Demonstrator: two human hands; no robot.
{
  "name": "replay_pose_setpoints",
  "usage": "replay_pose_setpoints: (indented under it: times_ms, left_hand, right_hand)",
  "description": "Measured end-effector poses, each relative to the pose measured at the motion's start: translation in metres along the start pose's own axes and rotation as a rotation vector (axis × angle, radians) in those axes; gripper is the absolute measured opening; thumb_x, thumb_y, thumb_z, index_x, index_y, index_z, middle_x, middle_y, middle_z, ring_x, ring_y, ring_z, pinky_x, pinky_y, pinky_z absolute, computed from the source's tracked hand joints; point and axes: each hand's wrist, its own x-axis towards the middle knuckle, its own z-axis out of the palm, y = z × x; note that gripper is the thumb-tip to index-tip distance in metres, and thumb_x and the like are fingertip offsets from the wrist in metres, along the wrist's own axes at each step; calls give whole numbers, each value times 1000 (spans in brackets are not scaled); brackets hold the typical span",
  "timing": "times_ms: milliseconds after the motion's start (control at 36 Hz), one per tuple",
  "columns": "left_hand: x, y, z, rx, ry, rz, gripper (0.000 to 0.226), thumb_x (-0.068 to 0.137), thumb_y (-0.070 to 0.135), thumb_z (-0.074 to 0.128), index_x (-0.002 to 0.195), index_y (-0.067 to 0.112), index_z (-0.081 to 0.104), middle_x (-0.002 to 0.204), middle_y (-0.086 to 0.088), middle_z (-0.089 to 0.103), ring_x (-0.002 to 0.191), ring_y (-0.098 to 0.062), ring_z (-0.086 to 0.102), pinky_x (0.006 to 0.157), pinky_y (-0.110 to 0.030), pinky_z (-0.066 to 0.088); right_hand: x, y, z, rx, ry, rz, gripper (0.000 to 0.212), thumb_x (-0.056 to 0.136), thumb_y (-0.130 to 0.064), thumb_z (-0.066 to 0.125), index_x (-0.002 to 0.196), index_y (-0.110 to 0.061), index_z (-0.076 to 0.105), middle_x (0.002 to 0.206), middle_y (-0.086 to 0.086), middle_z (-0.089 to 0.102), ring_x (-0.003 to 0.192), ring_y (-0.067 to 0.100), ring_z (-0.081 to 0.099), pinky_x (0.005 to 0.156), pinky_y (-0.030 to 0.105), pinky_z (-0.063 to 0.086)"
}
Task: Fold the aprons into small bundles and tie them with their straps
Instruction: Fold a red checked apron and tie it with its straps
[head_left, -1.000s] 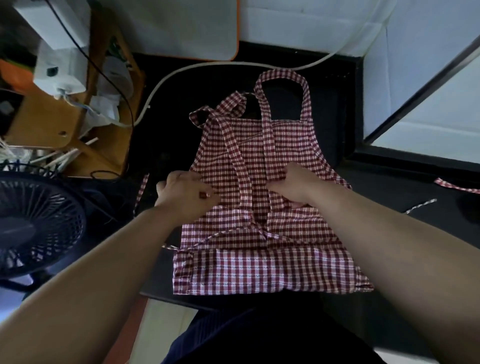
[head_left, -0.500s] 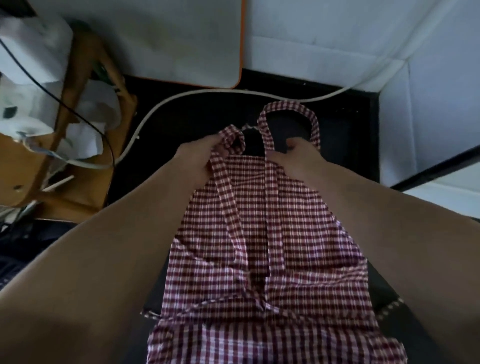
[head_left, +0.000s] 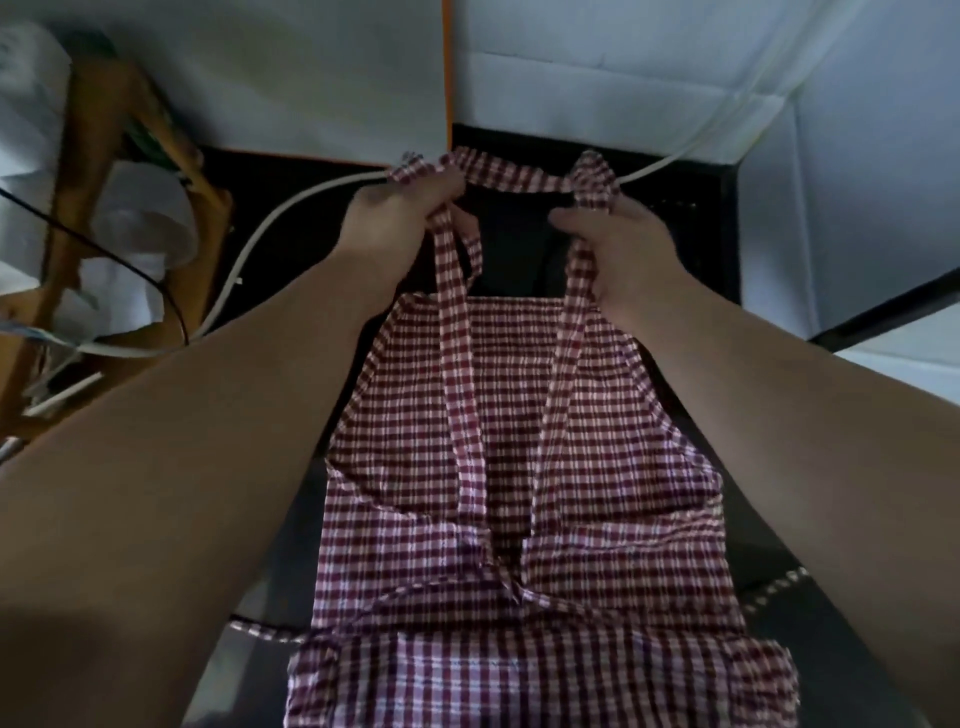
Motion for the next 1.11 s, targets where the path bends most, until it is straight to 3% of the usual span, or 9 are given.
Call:
replay_pose_setpoints:
  times_ms: [83,194,306,444,583,722,806,972,1111]
  left_hand:
    - [-1,-2,-1,263,57,137,32,90,37,63,63,24,71,70,10,70,71,-4,66,72,-20,50]
    - [2,-4,-9,643,26,212,52,84,59,60,87,8,71,89,-11,71,86,-25,67,77,-42,54]
    - [-3,-15,-26,1107,-33,188,50,90,65,45,103,22,67,104,-3,63,95,-24,59,75,-32,45]
    - [-39,-27,-29,1034,80,210,43,97,43,46,132,20,56,134,-8,55,117,-28,54,92,-39,48]
    - [-96,-45,-32,944,-58,134,39,98,38,47,134,26,54,134,1,55,115,-14,53,89,-23,42]
    - [-159,-77,-35,895,-178,25,39,97,37,52,134,28,54,137,4,53,109,-12,57,89,-26,48]
    - [-186,-102,-36,1060,-264,13,43,97,36,52,138,26,50,147,2,42,130,-19,42,109,-35,36]
    - [-227,-131,-32,1195,-70,150,45,96,40,52,138,27,49,143,0,38,133,-25,31,109,-42,26]
    - [-228,-132,-40,1315,-141,4,35,96,48,45,124,31,58,122,5,62,112,-20,54,97,-38,36]
  right_hand:
    - [0,-3,-7,-111,76,-154,13,77,-6,73,88,-7,66,92,16,70,91,34,68,81,48,57]
    - [4,2,-21,-328,29,-191,36,82,-8,70,114,-22,59,101,-1,66,90,13,66,78,27,56]
    - [1,12,-33,-668,-6,-1,49,84,-28,66,129,-17,50,108,-1,63,93,16,63,78,29,54]
    - [-34,23,-34,-733,31,3,46,89,-34,60,128,-14,48,105,1,65,91,17,64,85,37,55]
    - [-84,43,-36,-910,-87,-26,17,95,-27,52,87,-16,61,71,-6,56,57,7,53,47,16,44]
    - [-139,66,-48,-1169,-309,42,45,96,-29,52,138,-14,48,141,2,48,125,20,48,101,23,35]
    - [-155,81,-61,-1386,-402,130,50,93,-35,52,140,-22,45,146,-1,42,134,22,38,117,39,21]
    - [-172,102,-64,-1783,-89,-256,36,91,-19,54,127,-18,51,130,9,48,124,31,40,109,44,22]
    - [-188,110,-63,-1410,-234,-258,21,94,-39,53,98,-18,55,97,0,60,89,20,57,74,32,45]
